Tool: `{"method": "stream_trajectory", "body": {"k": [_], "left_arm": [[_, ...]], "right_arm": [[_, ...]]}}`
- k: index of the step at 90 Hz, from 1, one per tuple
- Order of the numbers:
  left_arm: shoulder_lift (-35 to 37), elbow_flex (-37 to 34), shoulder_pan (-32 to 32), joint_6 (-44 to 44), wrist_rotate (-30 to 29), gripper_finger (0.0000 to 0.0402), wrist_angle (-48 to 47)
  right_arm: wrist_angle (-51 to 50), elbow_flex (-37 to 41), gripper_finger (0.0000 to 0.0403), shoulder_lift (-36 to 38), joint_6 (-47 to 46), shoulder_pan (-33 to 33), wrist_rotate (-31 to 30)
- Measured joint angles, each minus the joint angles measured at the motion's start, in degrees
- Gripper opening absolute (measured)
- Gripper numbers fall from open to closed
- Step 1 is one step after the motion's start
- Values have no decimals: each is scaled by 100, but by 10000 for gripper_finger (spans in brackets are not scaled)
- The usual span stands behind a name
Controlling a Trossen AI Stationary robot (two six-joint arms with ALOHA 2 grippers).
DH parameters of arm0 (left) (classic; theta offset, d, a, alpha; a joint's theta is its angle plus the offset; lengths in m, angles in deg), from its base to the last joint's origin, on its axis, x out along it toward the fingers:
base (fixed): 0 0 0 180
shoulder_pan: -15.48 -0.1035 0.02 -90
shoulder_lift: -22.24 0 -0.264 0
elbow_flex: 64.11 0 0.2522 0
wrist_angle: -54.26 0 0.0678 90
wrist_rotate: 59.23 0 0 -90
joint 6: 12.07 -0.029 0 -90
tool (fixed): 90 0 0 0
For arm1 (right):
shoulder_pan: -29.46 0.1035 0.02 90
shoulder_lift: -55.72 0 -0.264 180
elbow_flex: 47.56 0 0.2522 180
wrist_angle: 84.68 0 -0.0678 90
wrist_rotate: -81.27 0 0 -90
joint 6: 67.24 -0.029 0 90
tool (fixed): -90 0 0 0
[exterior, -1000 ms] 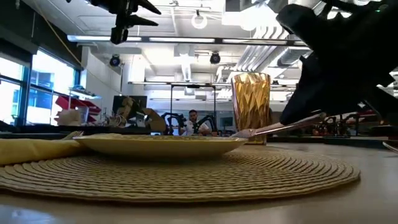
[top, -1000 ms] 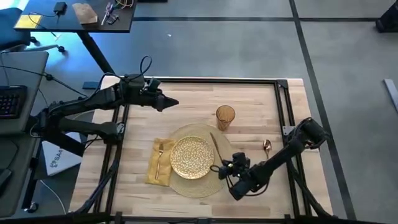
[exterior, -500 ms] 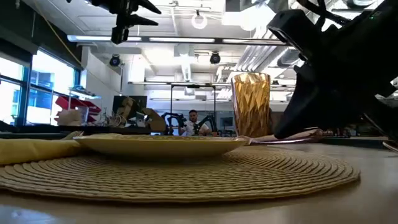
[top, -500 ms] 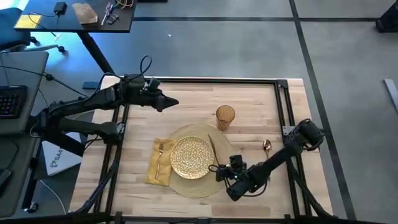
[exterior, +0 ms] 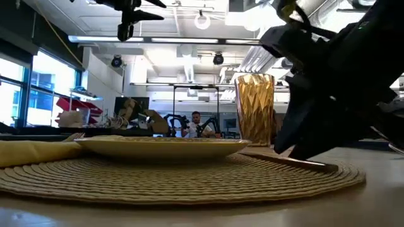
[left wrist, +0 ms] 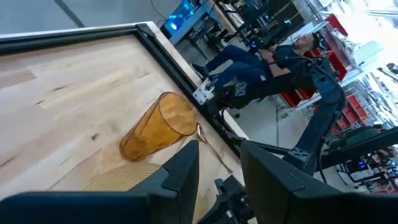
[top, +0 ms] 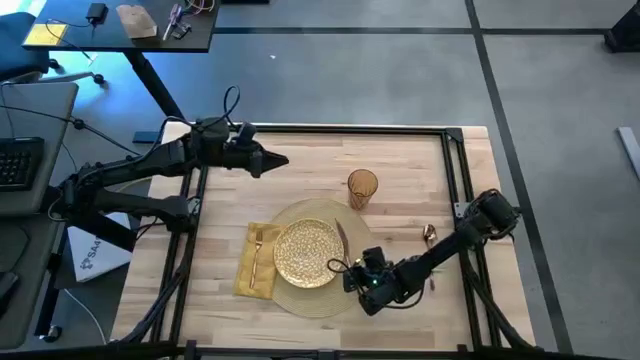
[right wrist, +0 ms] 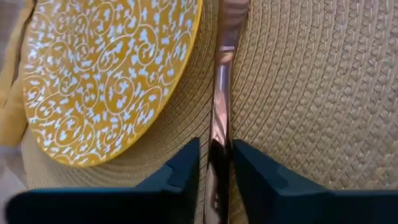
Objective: Set table place
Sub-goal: Put the bronze knife on the brown placemat to the right of the yellow plate, then put the bronze spoon on the brown placemat to the right of the bronze knife
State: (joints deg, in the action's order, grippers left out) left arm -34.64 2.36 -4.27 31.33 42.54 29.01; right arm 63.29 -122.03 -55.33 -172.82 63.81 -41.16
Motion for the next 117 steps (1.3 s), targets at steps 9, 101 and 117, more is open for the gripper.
{"method": "stream_trajectory", "body": {"k": [9,101,117], "left_arm": [[0,0,0,15,0,101,115],[2,0,0,256,-1,101,309],[2,0,0,297,-2,101,367]], "right_arm": [[-117,0,147,137,225,-34,213],[-3410,2856,181,3978,-885,-432,3270],[-3014,3202,160,3984,-841,-587,3414]]}}
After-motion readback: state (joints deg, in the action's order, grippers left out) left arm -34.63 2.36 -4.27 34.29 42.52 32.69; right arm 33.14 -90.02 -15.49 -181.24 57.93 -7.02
